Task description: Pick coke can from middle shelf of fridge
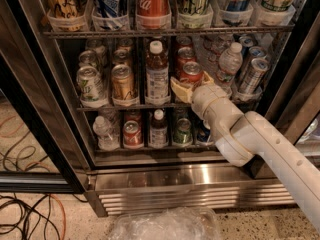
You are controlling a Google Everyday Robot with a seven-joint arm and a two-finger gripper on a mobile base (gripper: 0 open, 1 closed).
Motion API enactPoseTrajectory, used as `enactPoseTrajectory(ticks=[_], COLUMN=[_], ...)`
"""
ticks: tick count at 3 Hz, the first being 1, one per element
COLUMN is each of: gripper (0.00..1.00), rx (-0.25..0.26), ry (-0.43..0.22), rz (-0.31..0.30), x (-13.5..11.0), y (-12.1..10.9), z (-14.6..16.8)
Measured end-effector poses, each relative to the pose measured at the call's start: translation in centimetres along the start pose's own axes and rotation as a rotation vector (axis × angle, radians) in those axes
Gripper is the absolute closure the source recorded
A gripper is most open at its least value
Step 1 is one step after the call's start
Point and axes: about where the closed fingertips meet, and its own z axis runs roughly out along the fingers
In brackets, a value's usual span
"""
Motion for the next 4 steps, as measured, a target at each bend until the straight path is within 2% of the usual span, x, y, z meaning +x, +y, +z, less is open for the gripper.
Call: enactPoseTrajectory(ticks=[1, 2, 4], gripper=[1.00, 1.00, 1.00], rx=[0.000, -0.001, -0.010], ry=[0.000, -0.001, -0.018], rz=[0.000, -0.001, -0.041], x=[0.0, -0.1, -1.8], y=[0.0, 0.0, 0.3], z=[0.0, 0.0, -0.2])
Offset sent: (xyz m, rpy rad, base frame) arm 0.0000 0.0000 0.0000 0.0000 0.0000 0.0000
